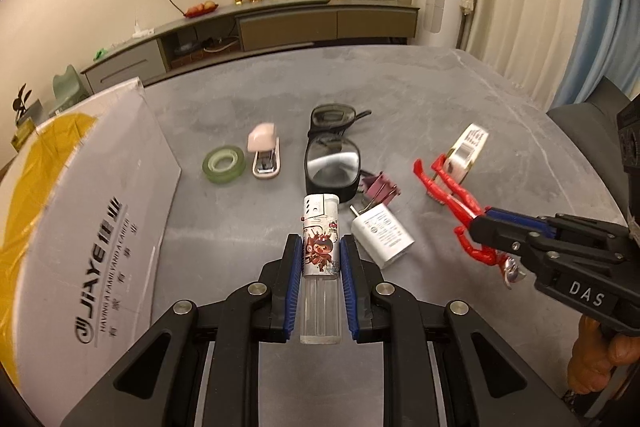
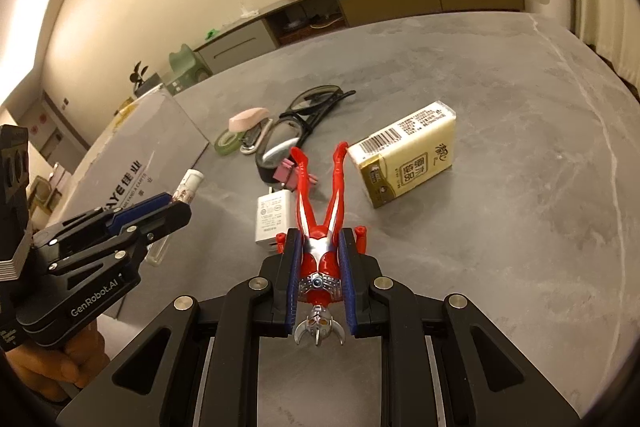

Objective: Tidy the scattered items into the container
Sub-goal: 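Carry the lighter and red figure over the white box with both tools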

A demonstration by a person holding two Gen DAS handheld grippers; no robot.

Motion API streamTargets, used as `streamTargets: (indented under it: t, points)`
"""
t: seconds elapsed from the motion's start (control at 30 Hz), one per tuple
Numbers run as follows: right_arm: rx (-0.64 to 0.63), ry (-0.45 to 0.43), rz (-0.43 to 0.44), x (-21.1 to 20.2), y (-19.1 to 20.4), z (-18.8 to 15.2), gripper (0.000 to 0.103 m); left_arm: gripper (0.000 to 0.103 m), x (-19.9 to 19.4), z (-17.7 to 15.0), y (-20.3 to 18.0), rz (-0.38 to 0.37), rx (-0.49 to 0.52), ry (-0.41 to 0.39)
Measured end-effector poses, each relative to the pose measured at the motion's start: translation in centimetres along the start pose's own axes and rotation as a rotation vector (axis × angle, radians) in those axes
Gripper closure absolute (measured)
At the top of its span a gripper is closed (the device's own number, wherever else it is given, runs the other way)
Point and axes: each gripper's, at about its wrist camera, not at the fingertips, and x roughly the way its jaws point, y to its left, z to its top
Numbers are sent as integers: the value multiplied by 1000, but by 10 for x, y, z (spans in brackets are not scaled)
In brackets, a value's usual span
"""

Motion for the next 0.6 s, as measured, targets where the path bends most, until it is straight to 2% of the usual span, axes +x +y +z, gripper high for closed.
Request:
streamTargets:
  t: [0.6]
  points:
    - [-51,-64,98,-35,41,-5,84,83,-78,6,0,55,4,-104]
